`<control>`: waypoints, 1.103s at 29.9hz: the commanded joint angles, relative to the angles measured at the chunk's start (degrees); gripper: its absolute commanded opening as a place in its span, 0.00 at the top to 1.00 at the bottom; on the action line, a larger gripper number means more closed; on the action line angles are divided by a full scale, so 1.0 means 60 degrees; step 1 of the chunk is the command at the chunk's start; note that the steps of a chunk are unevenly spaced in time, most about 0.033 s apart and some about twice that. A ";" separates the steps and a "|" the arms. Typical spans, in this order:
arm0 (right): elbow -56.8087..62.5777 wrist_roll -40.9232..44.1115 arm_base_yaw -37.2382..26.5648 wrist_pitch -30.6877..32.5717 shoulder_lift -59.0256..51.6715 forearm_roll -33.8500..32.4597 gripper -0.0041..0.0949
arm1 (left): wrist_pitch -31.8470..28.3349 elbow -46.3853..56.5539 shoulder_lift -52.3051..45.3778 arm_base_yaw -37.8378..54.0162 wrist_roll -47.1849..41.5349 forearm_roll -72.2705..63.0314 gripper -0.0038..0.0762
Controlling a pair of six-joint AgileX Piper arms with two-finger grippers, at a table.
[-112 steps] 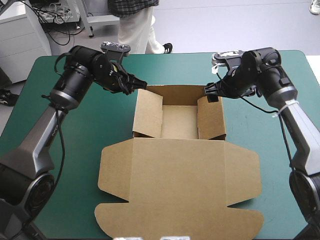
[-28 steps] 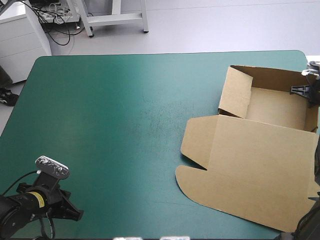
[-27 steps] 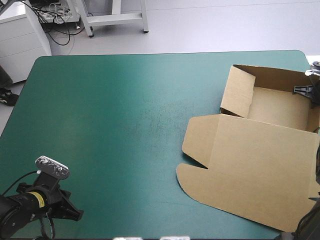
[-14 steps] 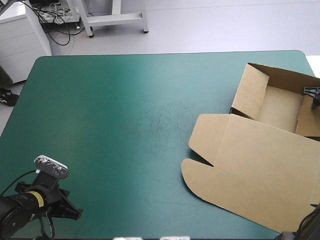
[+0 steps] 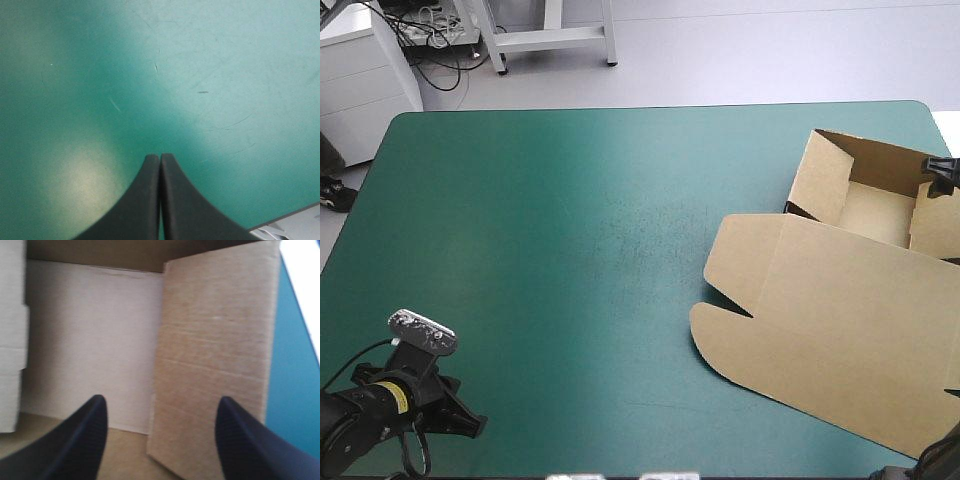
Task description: Fold the box
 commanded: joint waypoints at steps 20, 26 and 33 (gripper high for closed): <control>0.0249 0.0058 0.4146 0.0275 -0.2951 0.0139 0.96 | -0.0727 -0.0232 -0.0701 -0.0032 -0.0141 -0.0032 0.99; 0.1559 -0.0003 0.4901 0.0081 -0.4501 0.0136 0.96 | -0.0767 0.0024 -0.1142 -0.0032 -0.0285 -0.0031 0.99; 0.4422 0.0018 0.5038 -0.0694 -0.6804 0.0061 0.96 | -0.1523 0.0332 -0.1185 -0.0032 -0.0245 -0.0096 0.99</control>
